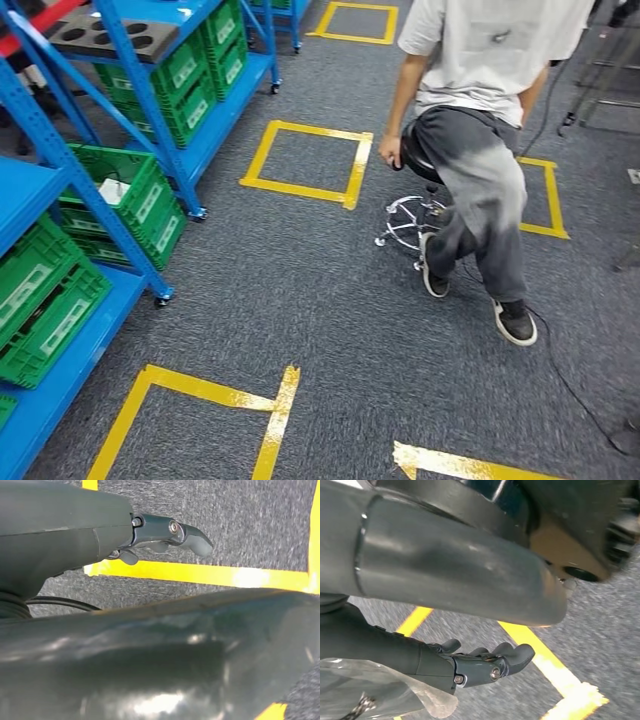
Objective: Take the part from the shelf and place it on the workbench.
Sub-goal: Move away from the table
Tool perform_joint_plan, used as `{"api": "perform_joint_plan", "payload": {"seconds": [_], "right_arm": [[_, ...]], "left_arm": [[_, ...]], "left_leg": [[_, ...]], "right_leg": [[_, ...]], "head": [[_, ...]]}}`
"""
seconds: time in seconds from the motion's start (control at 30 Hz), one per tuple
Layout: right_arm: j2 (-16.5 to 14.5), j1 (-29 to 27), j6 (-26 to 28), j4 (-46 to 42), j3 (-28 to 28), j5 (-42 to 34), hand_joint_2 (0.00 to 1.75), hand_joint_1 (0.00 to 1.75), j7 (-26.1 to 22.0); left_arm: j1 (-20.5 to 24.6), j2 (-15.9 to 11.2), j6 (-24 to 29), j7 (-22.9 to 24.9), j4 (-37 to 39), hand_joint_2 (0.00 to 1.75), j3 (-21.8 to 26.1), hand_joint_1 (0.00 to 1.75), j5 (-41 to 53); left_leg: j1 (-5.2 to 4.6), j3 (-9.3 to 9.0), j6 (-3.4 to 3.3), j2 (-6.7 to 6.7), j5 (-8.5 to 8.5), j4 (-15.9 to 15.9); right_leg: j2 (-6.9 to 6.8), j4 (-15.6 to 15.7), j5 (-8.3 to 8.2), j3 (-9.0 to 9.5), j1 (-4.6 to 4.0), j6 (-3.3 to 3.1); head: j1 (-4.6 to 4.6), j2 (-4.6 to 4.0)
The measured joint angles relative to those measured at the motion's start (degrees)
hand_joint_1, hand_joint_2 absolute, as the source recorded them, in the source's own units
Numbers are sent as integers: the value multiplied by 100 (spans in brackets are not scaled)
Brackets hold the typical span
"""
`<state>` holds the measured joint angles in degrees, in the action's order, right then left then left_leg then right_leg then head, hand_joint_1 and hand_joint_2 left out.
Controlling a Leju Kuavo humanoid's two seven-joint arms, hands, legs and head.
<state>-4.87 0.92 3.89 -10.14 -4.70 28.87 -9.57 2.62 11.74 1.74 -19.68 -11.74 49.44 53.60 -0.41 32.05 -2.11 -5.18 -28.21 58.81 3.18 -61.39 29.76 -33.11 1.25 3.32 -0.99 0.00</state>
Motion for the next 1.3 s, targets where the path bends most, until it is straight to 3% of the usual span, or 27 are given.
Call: {"api": "perform_joint_plan", "payload": {"seconds": [0.07, 0.13, 0.2, 0.27, 0.33, 0.37, 0.4, 0.43, 0.5, 0.57, 0.6, 0.67, 0.73, 0.8, 0.87, 0.9, 0.93, 0.97, 1.03, 1.1, 1.17, 1.23, 1.3], "right_arm": [[0, 6, -29, 5, 1, -5, 0, 0, 7], [4, 15, -56, 6, 1, -14, 0, 0, 18], [10, 15, -82, 6, -1, -24, 0, 0, 26], [13, 7, -101, 6, -1, -31, 0, 0, 27], [13, -7, -110, 6, 0, -37, 0, 0, 32], [13, -9, -114, 6, 0, -41, 0, 0, 33], [13, -7, -121, 6, 0, -45, 0, 0, 35], [13, -2, -138, 6, 0, -49, 0, 0, 35], [13, 2, -191, 6, 0, -56, 0, 0, 34], [13, 2, -237, 6, 0, -62, 0, 0, 35], [13, 7, -250, 6, 0, -63, 0, 0, 36], [13, 31, -270, 2, 0, -64, 0, 0, 38], [13, 46, -313, -4, 0, -71, 0, 0, 37], [13, 41, -361, -7, 0, -84, 0, 0, 41], [13, 26, -391, -5, 0, -92, 0, 0, 51], [13, 14, -399, -5, 0, -93, 0, 0, 55], [13, 4, -404, -5, 0, -93, 0, 0, 57], [14, -3, -409, -5, 0, -93, 0, 0, 57], [15, -5, -409, -4, 0, -93, 0, 0, 55], [15, 3, -409, -2, 0, -93, 0, 0, 54], [15, 7, -415, -1, -1, -93, 0, 0, 56], [18, 4, -438, -1, -3, -96, 0, 0, 61], [21, -2, -475, -1, -4, -99, 0, 0, 63]], "left_arm": [[5, -2, 3, 10, 0, 0, -1, 0, 16], [-17, -4, 10, 15, 1, 0, -2, 0, 44], [-33, -5, 16, 18, 2, 0, -3, 0, 56], [-13, -3, 16, 18, 2, 0, -4, 0, 56], [2, -3, 16, 18, 2, 0, -5, 0, 56], [-5, -3, 16, 18, 2, 0, -6, 0, 56], [-15, -5, 16, 18, 2, 0, -7, 0, 57], [-25, -7, 16, 18, 2, 0, -7, 0, 62], [-22, -10, 15, 18, 2, 0, -8, 0, 79], [1, -10, 14, 18, 2, 0, -11, 0, 93], [4, -11, 14, 18, 2, 0, -14, 0, 96], [-19, -14, 14, 18, 2, 0, -17, 0, 98], [-30, -16, 13, 17, 2, 0, -21, 0, 100], [-7, -12, 12, 17, 2, 0, -31, 0, 103], [4, -7, 10, 18, 2, 0, -40, 0, 105], [-2, -5, 10, 18, 2, 0, -41, 0, 106], [-9, -5, 10, 18, 2, 0, -42, 0, 107], [-13, -4, 10, 18, 2, 0, -43, 0, 107], [-8, -1, 10, 18, 3, 0, -44, 0, 108], [2, -1, 10, 18, 3, 0, -44, 0, 108], [-9, -4, 9, 18, 4, 0, -45, 0, 109], [-25, -9, 8, 18, 4, 0, -46, 0, 115], [-13, -12, 8, 18, 4, 0, -47, 0, 134]], "left_leg": [[4, 47, 58, -111, -2, 36], [20, 78, 106, -206, 13, 39], [10, 150, 157, -37, -89, 195], [5, 415, 205, 282, -386, 762], [21, 768, 230, 406, -662, 1478], [26, 852, 230, 423, -670, 1642], [28, 833, 221, 437, -570, 1594], [23, 707, 201, 470, -381, 1333], [-33, 330, 129, 720, -38, 575], [-106, 116, 68, 955, 33, 129], [-133, 104, 53, 972, 1, 88], [-119, 90, 18, 856, 18, 30], [-73, 41, -33, 727, 54, -44], [-46, 21, -73, 593, 70, -75], [-44, 23, -89, 442, 66, -71], [-44, 18, -91, 362, 64, -68], [-42, 10, -88, 281, 62, -63], [-38, 0, -80, 200, 56, -55], [-32, -2, -38, 53, 33, -23], [-27, 35, 30, -66, 28, 3], [-12, 73, 95, -174, 47, 3], [-14, 138, 160, -23, -48, 136], [-12, 392, 226, 287, -355, 687]], "right_leg": [[152, 216, 13, 125, 10, -38], [51, 243, 12, 160, 5, -106], [-91, 267, 9, 194, 8, -187], [-258, 283, 21, 219, -5, -253], [-441, 283, 45, 231, -26, -282], [-525, 283, 57, 239, -34, -287], [-599, 283, 70, 252, -40, -288], [-666, 283, 84, 274, -46, -285], [-791, 285, 125, 317, -61, -258], [-915, 283, 165, 344, -83, -205], [-978, 287, 174, 355, -91, -177], [-1062, 302, 199, 404, -87, -127], [-830, 122, 344, 344, -73, -75], [-471, -521, 655, 21, -61, -42], [-344, -1244, 880, -393, -59, -23], [-330, -1370, 840, -501, -59, -20], [-321, -1269, 684, -501, -57, -19], [-290, -947, 437, -390, -51, -23], [-52, -150, 57, -59, -23, -35], [133, 243, -9, 147, -9, -72], [57, 288, 3, 199, -18, -131], [-79, 327, -11, 227, -11, -205], [-246, 353, -4, 255, -10, -268]], "head": [[-1, 0], [-3, 0], [15, 0], [44, 0], [50, 0], [50, 0], [50, 0], [51, 0], [50, 0], [48, 0], [49, 0], [48, 0], [28, 0], [-2, 0], [-8, 0], [-8, 0], [-8, 0], [-8, 0], [-5, 0], [-4, 0], [-3, 0], [17, 0], [49, 0]]}}
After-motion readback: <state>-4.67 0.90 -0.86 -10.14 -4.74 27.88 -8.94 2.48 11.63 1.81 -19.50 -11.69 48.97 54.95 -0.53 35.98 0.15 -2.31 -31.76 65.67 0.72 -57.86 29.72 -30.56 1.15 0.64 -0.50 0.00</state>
